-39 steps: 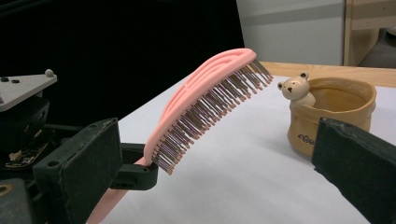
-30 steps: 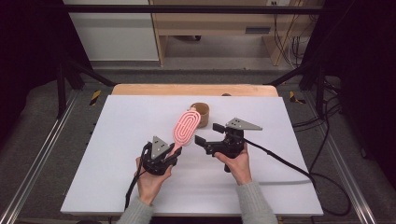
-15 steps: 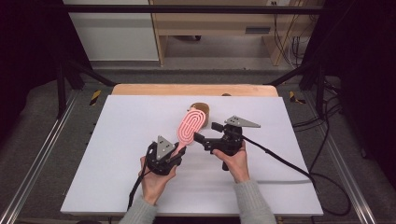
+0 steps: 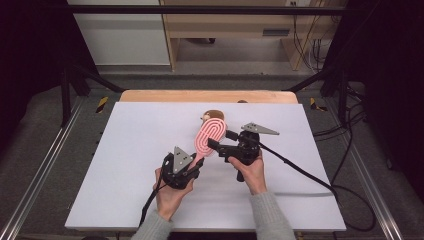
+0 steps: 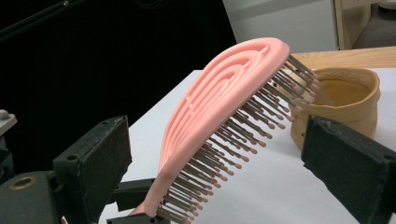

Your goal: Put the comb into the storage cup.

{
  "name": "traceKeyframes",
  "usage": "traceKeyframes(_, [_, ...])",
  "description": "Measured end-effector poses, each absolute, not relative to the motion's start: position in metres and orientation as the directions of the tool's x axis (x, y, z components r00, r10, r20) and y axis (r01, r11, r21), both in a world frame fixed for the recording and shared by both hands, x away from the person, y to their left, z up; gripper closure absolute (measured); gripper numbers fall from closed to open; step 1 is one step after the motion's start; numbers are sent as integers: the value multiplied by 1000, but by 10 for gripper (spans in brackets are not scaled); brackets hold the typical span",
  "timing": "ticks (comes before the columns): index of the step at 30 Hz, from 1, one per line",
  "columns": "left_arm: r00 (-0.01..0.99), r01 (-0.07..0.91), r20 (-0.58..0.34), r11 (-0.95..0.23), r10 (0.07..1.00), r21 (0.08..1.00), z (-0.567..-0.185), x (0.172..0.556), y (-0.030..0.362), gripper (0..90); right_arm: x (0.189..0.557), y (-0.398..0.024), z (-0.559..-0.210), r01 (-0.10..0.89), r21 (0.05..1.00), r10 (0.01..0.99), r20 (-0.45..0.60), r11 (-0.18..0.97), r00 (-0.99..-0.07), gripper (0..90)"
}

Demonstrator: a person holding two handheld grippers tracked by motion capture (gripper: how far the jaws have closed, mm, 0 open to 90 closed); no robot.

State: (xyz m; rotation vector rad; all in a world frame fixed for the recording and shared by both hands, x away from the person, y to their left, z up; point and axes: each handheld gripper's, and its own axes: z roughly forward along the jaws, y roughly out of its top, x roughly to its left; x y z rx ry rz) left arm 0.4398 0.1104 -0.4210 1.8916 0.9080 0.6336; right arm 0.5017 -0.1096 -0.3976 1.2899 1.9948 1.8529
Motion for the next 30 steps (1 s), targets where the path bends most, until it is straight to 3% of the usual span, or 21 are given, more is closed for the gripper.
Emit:
traceKeyframes(14, [608, 309, 71, -317, 791, 897, -421, 435, 102, 692, 504, -109, -399, 516, 846, 643, 471, -135, -604, 195])
traceKeyframes(30, [613, 284, 89, -324, 785, 902, -423, 430, 96, 692, 503, -109, -399, 556, 823, 623, 496, -116, -605, 442])
